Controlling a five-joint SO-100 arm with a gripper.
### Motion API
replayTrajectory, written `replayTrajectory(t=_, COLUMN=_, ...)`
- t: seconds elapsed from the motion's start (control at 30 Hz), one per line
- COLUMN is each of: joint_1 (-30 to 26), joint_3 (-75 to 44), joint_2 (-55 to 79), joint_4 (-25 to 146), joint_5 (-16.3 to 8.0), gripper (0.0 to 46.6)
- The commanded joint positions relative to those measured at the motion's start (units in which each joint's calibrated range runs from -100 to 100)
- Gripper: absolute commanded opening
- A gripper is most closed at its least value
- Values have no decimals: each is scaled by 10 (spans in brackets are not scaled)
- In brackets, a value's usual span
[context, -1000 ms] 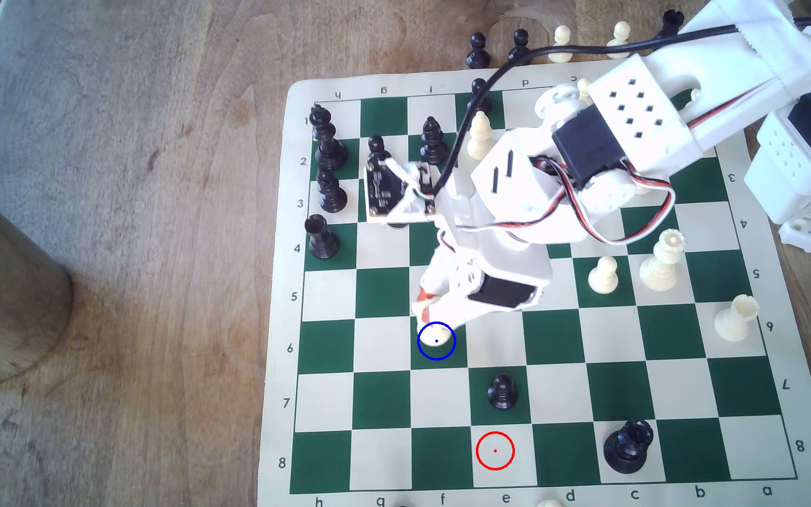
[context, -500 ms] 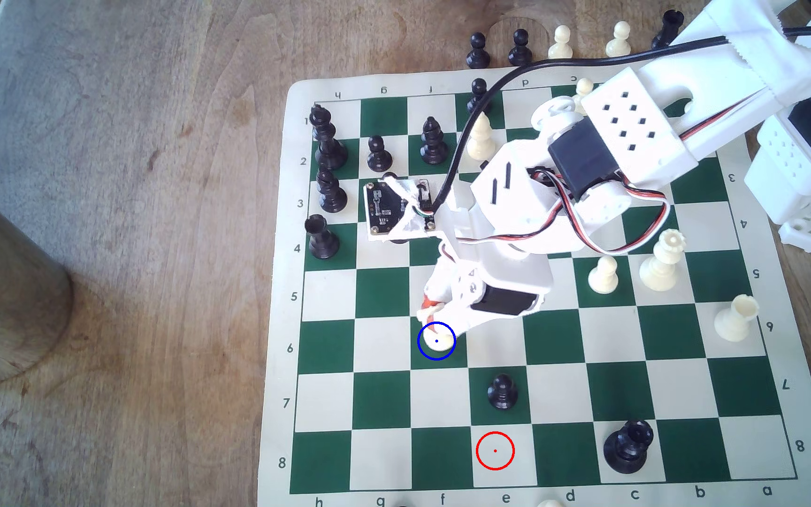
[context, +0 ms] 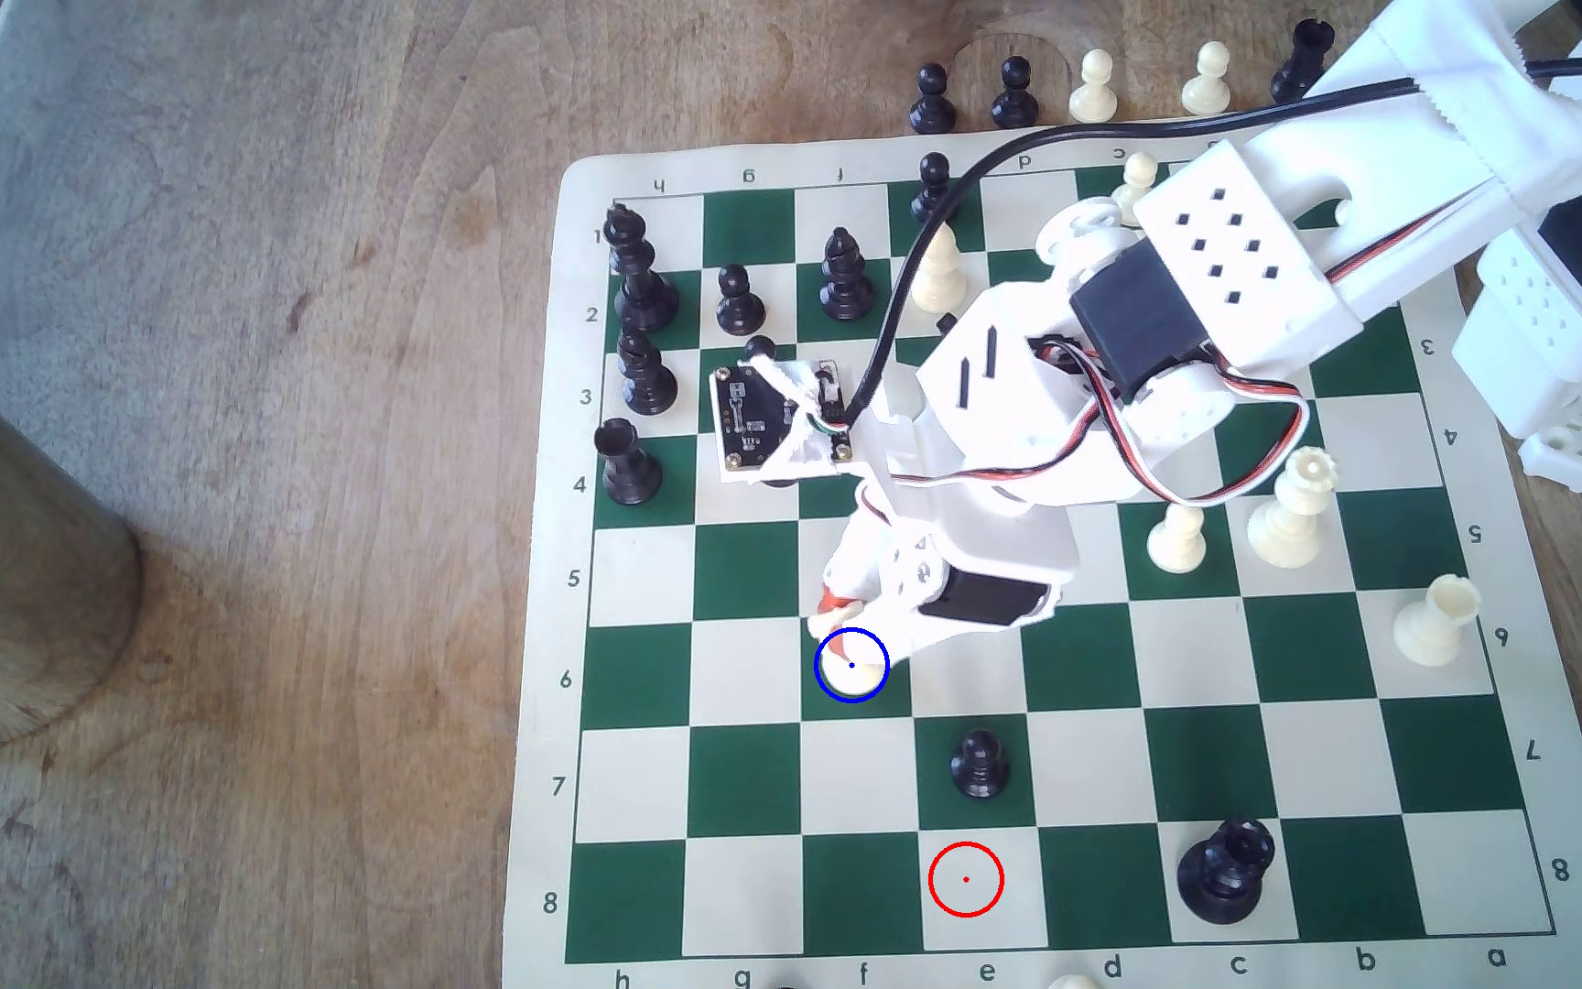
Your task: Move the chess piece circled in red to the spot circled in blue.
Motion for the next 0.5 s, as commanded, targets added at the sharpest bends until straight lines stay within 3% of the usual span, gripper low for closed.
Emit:
replayTrajectory(t=0.0, joint_1=-4, joint_3=-42, joint_2=-3, joint_4=-9, joint_5=-2, gripper=87)
replayTrajectory(t=0.1, joint_1=-3, joint_3=-42, joint_2=-9, joint_4=0, joint_5=1, gripper=139)
replayTrajectory(t=0.27, joint_1=-4, joint_3=-41, joint_2=-25, joint_4=36, joint_5=-1, gripper=157)
replayTrajectory(t=0.47, joint_1=-21, joint_3=-43, joint_2=-68, joint_4=104, joint_5=-26, gripper=178)
